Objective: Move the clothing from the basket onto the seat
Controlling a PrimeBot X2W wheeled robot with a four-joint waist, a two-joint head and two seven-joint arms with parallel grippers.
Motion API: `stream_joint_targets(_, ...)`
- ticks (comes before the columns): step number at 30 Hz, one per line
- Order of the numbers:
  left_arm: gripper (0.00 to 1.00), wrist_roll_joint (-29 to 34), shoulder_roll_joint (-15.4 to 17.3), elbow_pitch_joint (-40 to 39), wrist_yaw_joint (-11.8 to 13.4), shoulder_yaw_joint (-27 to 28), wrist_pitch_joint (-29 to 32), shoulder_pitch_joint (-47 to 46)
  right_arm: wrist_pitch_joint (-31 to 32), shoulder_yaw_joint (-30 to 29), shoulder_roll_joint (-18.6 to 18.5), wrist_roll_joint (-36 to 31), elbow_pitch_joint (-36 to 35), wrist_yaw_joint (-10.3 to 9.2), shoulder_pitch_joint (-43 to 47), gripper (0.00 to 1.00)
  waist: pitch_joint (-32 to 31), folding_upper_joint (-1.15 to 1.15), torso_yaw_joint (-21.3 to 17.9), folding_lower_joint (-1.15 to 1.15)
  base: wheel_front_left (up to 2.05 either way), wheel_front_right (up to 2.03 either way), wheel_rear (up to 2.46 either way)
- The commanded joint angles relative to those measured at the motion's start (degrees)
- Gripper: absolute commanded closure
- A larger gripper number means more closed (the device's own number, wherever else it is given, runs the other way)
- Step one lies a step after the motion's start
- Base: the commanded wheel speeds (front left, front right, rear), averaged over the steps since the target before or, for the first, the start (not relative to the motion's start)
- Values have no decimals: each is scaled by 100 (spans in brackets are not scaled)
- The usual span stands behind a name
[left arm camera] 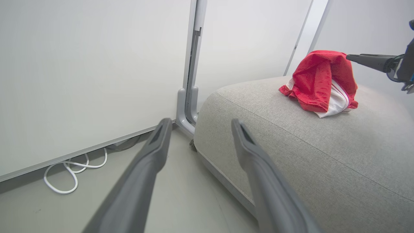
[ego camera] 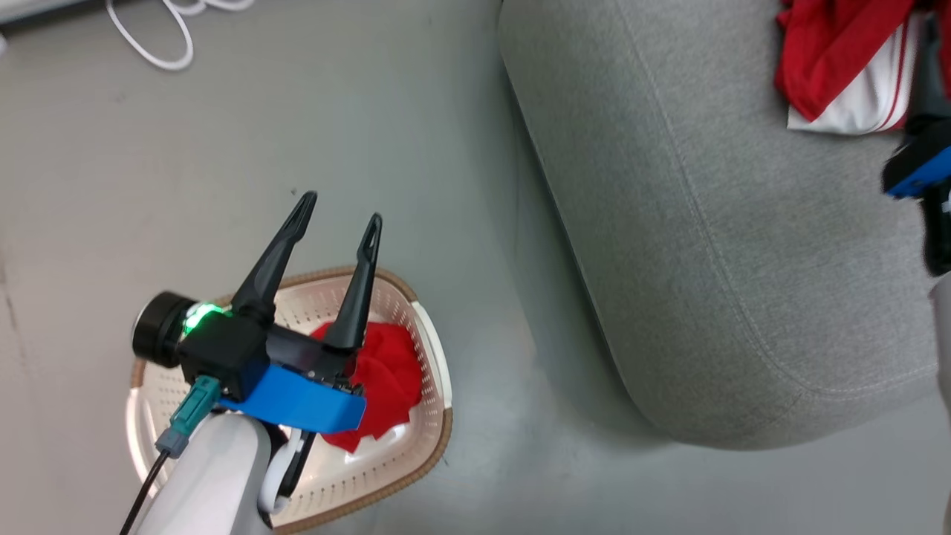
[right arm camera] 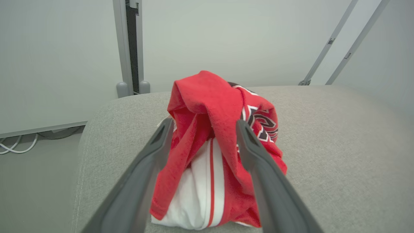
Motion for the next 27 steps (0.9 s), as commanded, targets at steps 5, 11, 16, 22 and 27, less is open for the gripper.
stream_joint_targets(5,0,-96,-154,183,-20,373,-26,483,-22,521,182,116,-314,1,509,0,-944,0,85,1,0,0,0)
stream_joint_targets(11,0,-109,-399,374,-11,846,-27,957,-23,936,351,425,-949,1,1303,0,-1541,0,197,1,0,0,0)
stream_joint_targets(16,0,-19,-577,488,27,1209,-27,1197,-7,1186,488,430,-1613,1,2104,0,-1883,0,378,1,0,0,0)
stream_joint_targets(22,0,58,-691,634,21,1560,-26,1343,201,1130,706,395,-2471,1,2869,0,-2078,0,621,1,0,0,0)
stream_joint_targets(27,0,77,-765,771,-10,1799,-26,1403,388,981,956,204,-3169,2,3455,0,-2188,0,858,1,0,0,0)
